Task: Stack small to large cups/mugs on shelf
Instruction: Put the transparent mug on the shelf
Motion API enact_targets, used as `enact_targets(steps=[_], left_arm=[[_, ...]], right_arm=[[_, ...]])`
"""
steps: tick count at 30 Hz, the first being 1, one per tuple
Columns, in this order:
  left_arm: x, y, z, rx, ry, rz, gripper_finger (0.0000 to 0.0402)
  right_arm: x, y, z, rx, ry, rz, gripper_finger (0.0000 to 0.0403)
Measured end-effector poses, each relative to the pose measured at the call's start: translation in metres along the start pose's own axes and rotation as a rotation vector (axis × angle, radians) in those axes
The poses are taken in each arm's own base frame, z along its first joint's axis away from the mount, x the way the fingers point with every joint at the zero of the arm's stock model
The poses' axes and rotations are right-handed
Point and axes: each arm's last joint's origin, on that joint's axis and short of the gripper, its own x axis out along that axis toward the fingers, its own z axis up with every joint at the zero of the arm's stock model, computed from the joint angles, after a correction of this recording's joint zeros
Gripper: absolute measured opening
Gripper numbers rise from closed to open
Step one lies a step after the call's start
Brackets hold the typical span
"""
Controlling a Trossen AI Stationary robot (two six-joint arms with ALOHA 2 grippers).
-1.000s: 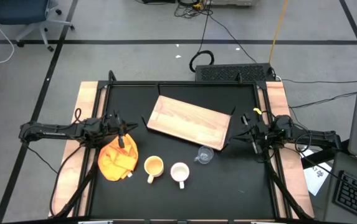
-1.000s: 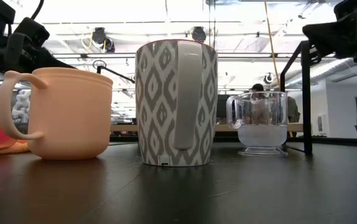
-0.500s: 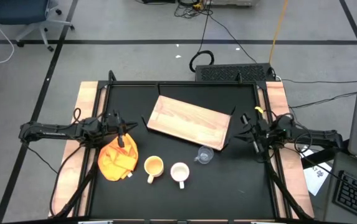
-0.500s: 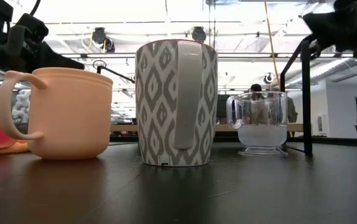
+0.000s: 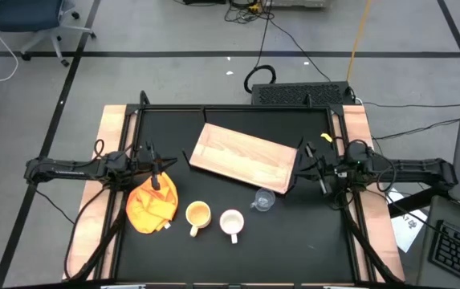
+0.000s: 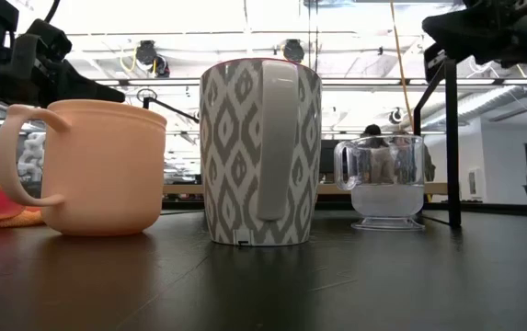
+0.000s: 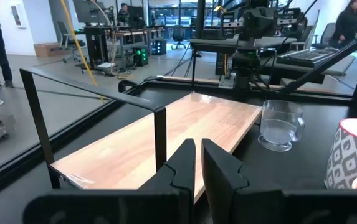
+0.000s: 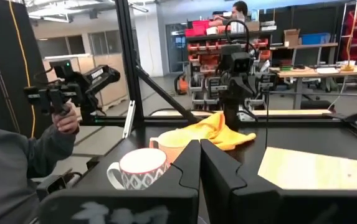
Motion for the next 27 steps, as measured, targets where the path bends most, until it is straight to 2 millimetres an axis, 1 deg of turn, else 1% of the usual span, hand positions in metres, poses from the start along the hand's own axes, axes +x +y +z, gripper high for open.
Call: enact_targets(steps=[5, 9, 11, 15, 18, 22, 27], left_arm=[[0.000, -0.002, 0.000, -0.015, 0.003, -0.055, 0.0031], [0.000, -0.002, 0.000, -0.010, 0.003, -0.058, 0.0031], [0.000, -0.002, 0.000, -0.015, 0.006, -0.062, 0.0031], [0.000, -0.004, -0.001, -0.023, 0.010, -0.124, 0.0031], [0.000, -0.005, -0.001, -0.018, 0.016, -0.156, 0.0031], [0.000, -0.004, -0.003, -0.017, 0.034, -0.155, 0.0031], [0.000, -0.004, -0.003, -0.017, 0.040, -0.155, 0.0031]], right_arm=[[0.006, -0.001, 0.008, -0.025, -0.056, 0.007, 0.0000], [0.015, 0.000, 0.023, -0.045, -0.046, 0.026, 0.0000], [0.023, 0.003, 0.033, -0.059, -0.037, 0.049, 0.0000], [0.040, 0.007, 0.052, -0.067, 0.020, 0.085, 0.0000], [0.054, 0.008, 0.060, -0.064, 0.048, 0.078, 0.0000], [0.068, 0.006, 0.065, -0.061, 0.074, 0.038, 0.0000], [0.078, 0.004, 0.062, -0.064, 0.107, 0.035, 0.0000]])
